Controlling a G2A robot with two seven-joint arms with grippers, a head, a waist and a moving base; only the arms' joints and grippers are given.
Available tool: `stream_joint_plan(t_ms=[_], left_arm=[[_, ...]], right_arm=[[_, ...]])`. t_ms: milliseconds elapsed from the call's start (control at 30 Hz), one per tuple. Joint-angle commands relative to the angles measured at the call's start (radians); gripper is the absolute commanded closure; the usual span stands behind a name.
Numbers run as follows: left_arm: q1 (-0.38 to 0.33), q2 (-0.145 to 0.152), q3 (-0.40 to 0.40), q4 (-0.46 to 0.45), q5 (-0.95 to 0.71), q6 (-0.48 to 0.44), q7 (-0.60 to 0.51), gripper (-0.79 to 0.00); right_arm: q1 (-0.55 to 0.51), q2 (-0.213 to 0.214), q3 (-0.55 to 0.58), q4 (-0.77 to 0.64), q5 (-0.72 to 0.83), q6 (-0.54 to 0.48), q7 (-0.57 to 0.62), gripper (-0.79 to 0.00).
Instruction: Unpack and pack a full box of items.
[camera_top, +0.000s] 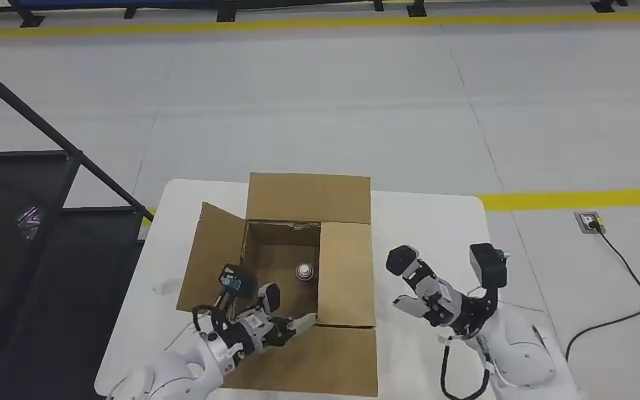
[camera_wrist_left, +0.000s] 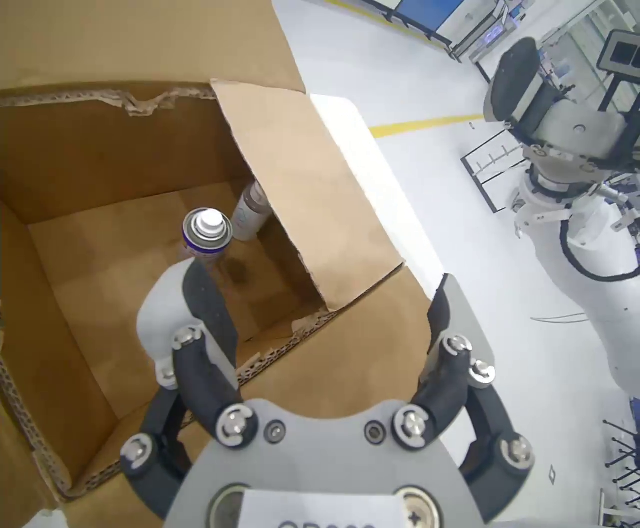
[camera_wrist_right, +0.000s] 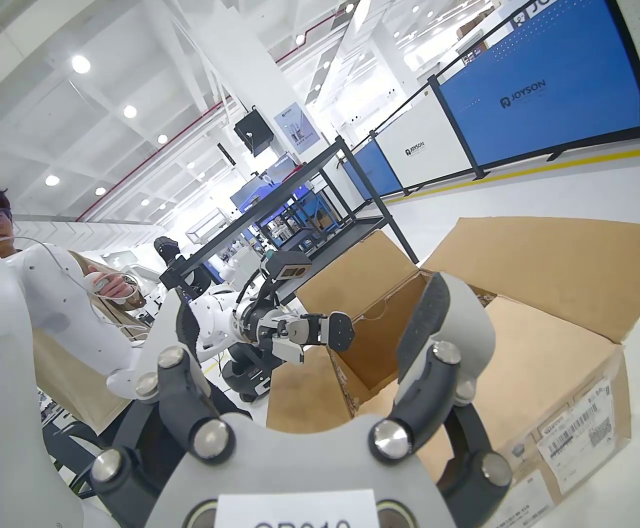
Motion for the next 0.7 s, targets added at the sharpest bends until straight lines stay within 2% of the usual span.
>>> stream_joint_plan(t_ms=[0, 200, 400, 533, 667], left_arm=[[-0.038, -0.006, 0.032, 0.046, -0.077, 0.023, -0.008, -0.785], [-0.224, -0.027, 0.153, 0.219, -0.203, 0.085, -0.099, -0.785], [-0.388, -0.057, 0.275, 0.393, -0.325, 0.094, -0.169, -0.785], [-0.434, -0.07, 0.318, 0.445, -0.378, 0.082, -0.173, -0.785], [-0.444, -0.073, 0.315, 0.446, -0.418, 0.064, -0.157, -0.785]], right_arm=[[-0.002, 0.0, 0.001, -0.01, -0.006, 0.011, -0.011, -0.785], [-0.061, 0.009, 0.061, -0.061, -0.029, -0.008, -0.09, -0.785], [-0.16, 0.022, 0.145, -0.094, -0.015, -0.032, -0.141, -0.785], [-0.207, 0.029, 0.181, -0.105, -0.006, -0.046, -0.158, -0.785], [-0.226, 0.035, 0.199, -0.11, 0.008, -0.058, -0.166, -0.785]])
